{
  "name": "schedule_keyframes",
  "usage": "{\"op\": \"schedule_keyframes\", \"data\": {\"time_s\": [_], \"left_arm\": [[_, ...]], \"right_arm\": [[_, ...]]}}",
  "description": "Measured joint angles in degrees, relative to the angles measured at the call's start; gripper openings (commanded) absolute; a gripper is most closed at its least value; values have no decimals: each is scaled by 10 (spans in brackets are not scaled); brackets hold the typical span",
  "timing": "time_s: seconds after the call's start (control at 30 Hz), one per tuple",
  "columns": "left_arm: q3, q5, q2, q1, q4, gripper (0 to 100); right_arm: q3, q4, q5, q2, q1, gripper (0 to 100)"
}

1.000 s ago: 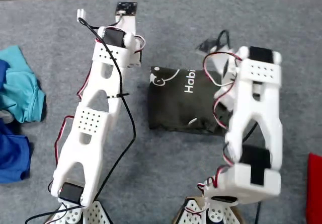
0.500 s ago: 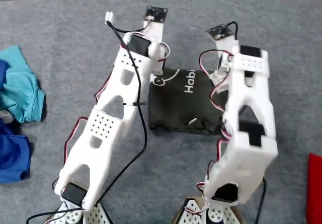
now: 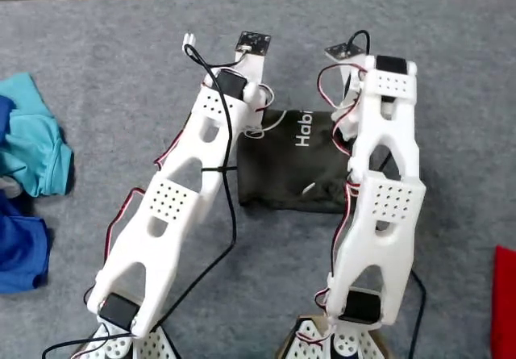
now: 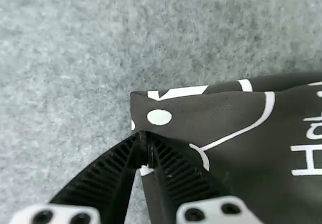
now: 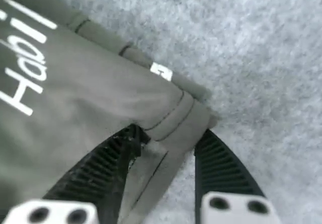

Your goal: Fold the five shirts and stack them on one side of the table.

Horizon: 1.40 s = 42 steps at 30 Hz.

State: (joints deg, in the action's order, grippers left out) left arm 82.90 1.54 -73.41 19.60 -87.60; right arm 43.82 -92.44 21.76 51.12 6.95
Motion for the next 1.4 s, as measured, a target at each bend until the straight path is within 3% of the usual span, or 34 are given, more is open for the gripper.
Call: {"op": "schedule_keyframes", "data": {"time_s": [0.33,0.67,0.83,0.97,1.1,1.3,1.4], "left_arm": [[-3,0,0,-4,0,26],[-3,0,-4,-5,0,27],[-3,0,-4,-5,0,27],[-3,0,-4,-5,0,27],[-3,0,-4,-5,0,27],[-3,0,-4,-6,0,26],[-3,0,-4,-7,0,26]], "right_arm": [[105,-87,-41,0,1,178],[-86,-86,-64,-102,-6,178],[-198,-28,-77,-129,-11,193],[-261,57,-98,-128,-12,306],[-267,80,-98,-113,-23,398],[-266,80,-98,-108,-25,398],[-260,70,-98,-101,-25,328]]}}
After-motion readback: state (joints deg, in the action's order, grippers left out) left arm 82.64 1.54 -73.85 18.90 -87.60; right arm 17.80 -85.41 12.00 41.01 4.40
